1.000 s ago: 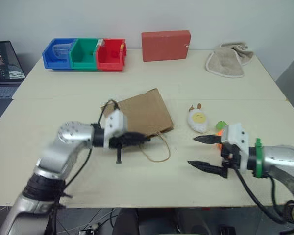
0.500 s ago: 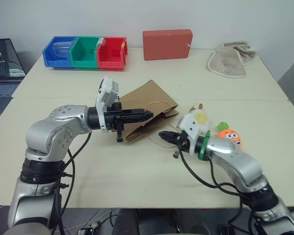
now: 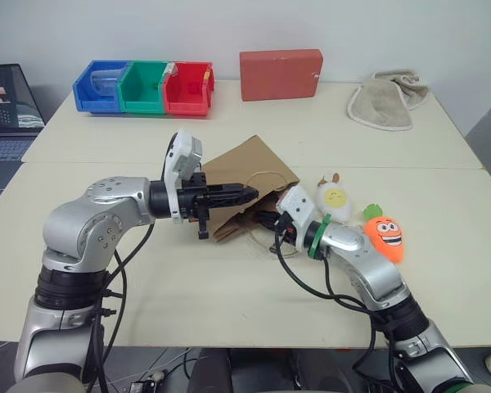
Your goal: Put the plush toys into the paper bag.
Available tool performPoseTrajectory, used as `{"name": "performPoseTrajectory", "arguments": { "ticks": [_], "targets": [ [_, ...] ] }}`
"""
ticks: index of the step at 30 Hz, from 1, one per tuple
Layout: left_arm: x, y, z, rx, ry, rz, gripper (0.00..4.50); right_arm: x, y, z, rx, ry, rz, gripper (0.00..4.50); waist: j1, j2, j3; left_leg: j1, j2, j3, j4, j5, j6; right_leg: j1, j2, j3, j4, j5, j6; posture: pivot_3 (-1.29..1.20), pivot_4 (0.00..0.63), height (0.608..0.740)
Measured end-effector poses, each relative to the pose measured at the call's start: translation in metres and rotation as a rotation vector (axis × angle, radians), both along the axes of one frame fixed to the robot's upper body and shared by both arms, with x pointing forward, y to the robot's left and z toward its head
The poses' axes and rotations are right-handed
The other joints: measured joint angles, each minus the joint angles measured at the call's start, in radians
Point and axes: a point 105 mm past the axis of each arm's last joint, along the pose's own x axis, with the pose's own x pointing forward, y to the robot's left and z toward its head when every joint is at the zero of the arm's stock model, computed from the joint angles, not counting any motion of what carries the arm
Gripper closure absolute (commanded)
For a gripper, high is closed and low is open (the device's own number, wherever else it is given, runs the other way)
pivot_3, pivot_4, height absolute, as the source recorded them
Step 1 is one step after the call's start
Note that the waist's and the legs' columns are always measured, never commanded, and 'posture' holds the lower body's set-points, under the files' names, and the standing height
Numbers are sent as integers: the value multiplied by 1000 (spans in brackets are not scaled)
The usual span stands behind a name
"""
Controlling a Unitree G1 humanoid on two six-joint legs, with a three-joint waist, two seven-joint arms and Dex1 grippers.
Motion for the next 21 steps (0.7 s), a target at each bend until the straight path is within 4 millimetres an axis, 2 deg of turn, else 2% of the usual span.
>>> {"name": "performPoseTrajectory", "arguments": {
  "ticks": [5, 8, 12, 19, 21],
  "targets": [
    [-1, -1, 0, -6, 12, -8, 4500, 7, 3, -9, 3, 14, -27, 4472, -1, 0, 0, 0, 0, 0, 0, 0, 0, 0, 0, 0, 0, 0, 0, 0, 150, 740],
    [-2, -1, 0, -9, 13, -11, 4500, 14, 15, -18, 28, 20, -72, 4472, -2, 0, 0, 0, 0, 0, 0, 0, 0, -1, 0, 0, 1, 0, 0, 0, 150, 740],
    [-3, -2, 1, -16, 21, -17, 4500, 25, 21, -27, 37, 12, -143, 4472, -2, 0, 0, 0, 0, 1, 0, 0, 0, -1, 0, 0, 1, 0, 0, 0, 150, 740],
    [-2, 2, 4, -21, 23, -4, 4500, 33, 22, -34, 40, 24, -206, 4472, -3, 0, 0, 0, 0, 0, 0, 0, 0, -2, 0, 0, 1, 0, 0, 0, 150, 740],
    [4, 5, 12, -20, 0, 11, 4500, 35, 21, -34, 46, 37, -227, 4472, -1, 0, 0, 0, 0, 0, 0, 0, 0, -2, 0, 0, 1, 0, 0, 0, 150, 740]
  ]
}}
